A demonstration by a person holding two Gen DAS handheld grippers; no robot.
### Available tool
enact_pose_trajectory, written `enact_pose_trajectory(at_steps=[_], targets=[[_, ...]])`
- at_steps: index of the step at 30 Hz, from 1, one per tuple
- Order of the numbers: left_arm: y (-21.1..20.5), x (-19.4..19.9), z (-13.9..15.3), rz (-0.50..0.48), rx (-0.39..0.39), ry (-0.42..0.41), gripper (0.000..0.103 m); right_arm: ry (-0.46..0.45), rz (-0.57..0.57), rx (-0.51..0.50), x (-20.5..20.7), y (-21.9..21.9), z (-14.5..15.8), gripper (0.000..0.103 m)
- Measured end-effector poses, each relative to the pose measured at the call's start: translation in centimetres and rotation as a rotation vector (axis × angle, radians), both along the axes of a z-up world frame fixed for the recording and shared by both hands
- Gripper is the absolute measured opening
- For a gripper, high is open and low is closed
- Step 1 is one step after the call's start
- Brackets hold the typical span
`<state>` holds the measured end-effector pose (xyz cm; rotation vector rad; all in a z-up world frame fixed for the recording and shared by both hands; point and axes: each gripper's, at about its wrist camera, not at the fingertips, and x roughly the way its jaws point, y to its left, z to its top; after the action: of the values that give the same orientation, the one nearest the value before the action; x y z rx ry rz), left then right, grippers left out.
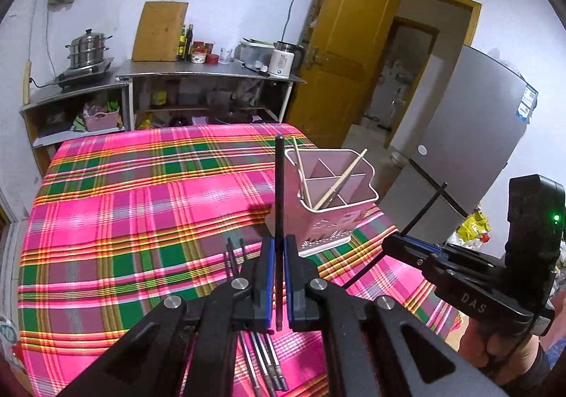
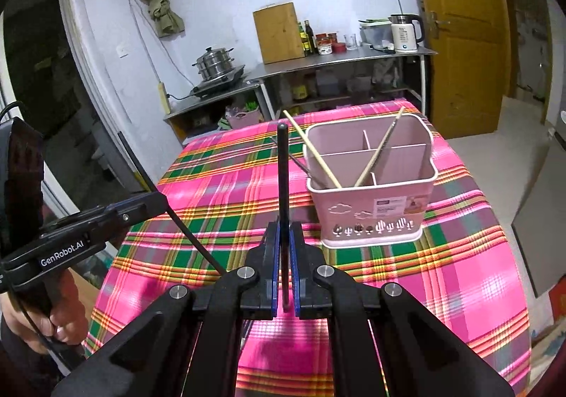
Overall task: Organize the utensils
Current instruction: 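Lift both black chopsticks upright and carry them over the pink caddy, then lower the black chopsticks into the caddy and open both tools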
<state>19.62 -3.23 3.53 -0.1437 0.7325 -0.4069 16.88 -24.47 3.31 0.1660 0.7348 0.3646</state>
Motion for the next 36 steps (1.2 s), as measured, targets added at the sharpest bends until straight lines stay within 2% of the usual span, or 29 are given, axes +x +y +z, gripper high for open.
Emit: enact_pose_trajectory(at_steps=[6,12,19,28,36], targets=[[-1.0,1.5,-0.4,-0.014,-0.025,0.022,0.005,0.001,-0.027,0.012,0.3,-1.4,0.0,0.006],[-2.4,3.1,0.4,-0.038,-0.035,0.011,0.005,-0.012,-0.066,0.026,1.1,-3.1,0.8,0.006],[-3.7,5.0,2.7,-0.058,-0.048,-0.039,0.005,-0.051,-0.106,0.035,2.1,-4.7,2.6,0.006],[-5.4,7.0,6.4,-0.076,-0.064,-0.117,0.005,-0.150,-0.132,0.043,3.7,-6.0,6.8,0.006],[-5.8,8.5,8.4,-0.069,-0.082,-0.159,0.005,-0.207,-0.155,0.059,5.2,-7.1,9.1,0.006]])
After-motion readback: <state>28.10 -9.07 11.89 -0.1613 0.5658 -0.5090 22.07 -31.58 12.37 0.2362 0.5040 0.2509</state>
